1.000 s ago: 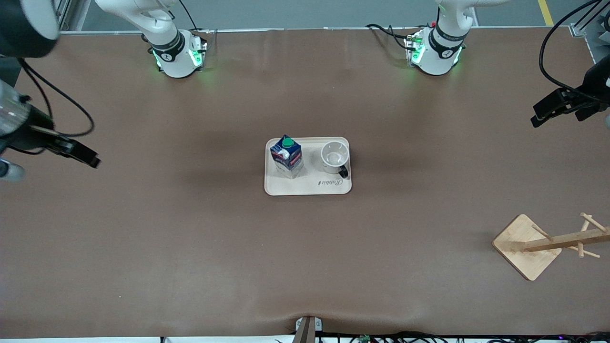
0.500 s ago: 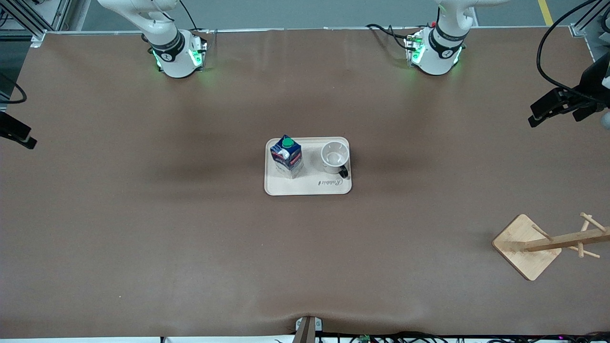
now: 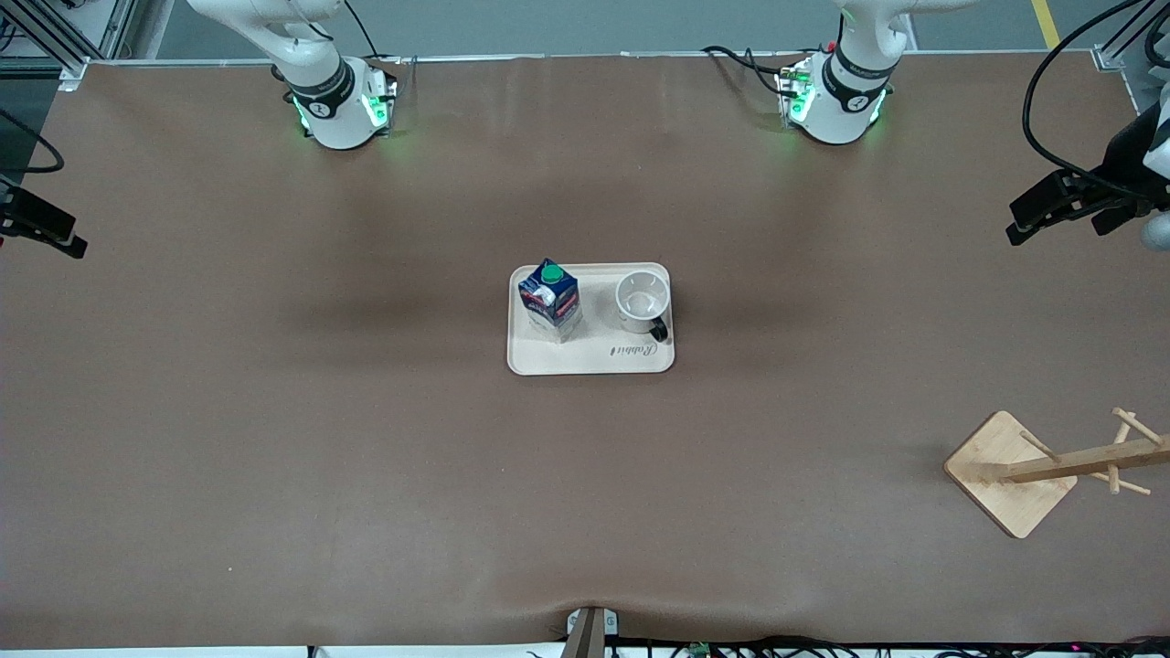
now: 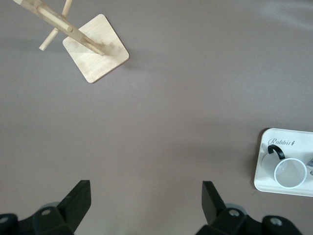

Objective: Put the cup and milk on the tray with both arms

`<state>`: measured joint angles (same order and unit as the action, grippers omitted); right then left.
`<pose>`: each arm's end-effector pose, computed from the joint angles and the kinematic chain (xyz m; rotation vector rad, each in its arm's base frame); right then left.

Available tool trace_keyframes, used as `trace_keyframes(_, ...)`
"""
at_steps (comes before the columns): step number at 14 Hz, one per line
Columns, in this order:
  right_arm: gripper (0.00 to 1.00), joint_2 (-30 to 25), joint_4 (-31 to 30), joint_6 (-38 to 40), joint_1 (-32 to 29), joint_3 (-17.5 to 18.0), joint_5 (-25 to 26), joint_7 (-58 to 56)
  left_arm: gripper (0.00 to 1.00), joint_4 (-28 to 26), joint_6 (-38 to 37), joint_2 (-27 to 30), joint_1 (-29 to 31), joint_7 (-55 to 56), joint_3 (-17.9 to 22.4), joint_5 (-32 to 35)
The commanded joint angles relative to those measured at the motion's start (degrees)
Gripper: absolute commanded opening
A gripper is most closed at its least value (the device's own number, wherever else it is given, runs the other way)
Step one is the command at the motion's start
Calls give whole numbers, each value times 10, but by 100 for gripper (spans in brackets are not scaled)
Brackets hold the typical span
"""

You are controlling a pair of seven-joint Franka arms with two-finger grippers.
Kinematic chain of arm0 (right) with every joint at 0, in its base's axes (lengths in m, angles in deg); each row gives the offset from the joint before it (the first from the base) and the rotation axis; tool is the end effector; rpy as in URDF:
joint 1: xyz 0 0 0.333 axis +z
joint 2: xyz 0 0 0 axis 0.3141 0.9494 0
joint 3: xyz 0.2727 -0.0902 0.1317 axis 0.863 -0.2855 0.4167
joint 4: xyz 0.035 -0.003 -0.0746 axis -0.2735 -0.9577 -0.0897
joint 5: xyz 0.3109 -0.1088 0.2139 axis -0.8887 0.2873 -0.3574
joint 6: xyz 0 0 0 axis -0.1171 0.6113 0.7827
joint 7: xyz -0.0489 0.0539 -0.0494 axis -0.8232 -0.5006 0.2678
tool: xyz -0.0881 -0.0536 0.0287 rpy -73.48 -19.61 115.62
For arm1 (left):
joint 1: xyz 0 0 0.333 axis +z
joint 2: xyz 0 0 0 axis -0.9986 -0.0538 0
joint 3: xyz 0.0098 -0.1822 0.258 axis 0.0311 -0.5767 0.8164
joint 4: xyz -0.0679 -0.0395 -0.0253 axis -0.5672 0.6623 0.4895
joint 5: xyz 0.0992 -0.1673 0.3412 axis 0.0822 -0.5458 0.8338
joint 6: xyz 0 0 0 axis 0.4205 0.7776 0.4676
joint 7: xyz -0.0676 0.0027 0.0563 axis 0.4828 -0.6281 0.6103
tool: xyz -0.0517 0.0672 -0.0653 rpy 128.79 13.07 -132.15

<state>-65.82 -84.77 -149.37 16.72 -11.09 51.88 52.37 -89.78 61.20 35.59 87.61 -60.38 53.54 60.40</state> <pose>0.5461 -0.0682 0.6394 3.1316 -0.0913 0.0211 0.5490 -0.0342 0.6557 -3.1275 -0.1738 -0.0635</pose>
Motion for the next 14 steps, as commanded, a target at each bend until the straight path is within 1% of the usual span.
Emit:
trace_keyframes(1,100,-28,-33,-5,-11,9,-10,-8,100,4,6,-2,-2,4,-3,7)
trace_keyframes(14,100,-24,-27,7,-13,7,-11,-6,100,4,5,-1,5,-9,-3,5)
